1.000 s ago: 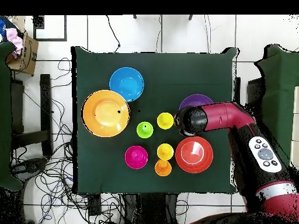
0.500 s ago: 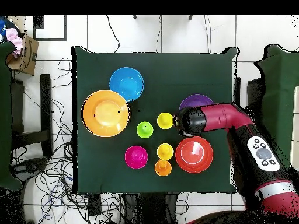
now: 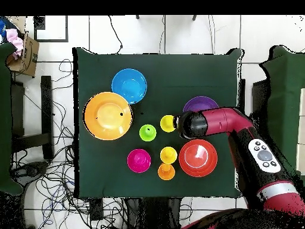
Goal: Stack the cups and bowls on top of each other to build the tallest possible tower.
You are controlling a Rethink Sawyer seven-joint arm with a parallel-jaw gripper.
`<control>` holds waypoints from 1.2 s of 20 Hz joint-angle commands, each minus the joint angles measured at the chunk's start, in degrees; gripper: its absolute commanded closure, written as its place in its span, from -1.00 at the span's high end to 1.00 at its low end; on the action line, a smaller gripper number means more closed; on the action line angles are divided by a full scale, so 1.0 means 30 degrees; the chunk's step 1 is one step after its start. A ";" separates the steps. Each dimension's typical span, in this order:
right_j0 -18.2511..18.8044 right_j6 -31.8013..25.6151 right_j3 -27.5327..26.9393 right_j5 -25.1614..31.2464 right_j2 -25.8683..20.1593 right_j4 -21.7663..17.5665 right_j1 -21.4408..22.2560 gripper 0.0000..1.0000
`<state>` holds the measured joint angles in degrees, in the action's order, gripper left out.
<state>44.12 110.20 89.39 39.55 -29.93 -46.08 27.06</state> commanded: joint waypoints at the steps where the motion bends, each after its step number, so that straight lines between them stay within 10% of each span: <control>1: -0.0854 -0.1051 -0.0920 -0.1360 0.0497 -0.1063 -0.2000 1.00; 24: -0.1417 -0.1460 -0.2142 -0.2904 0.2073 -0.2435 -0.2654 1.00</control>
<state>42.21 110.20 85.36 34.68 -27.08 -46.70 22.47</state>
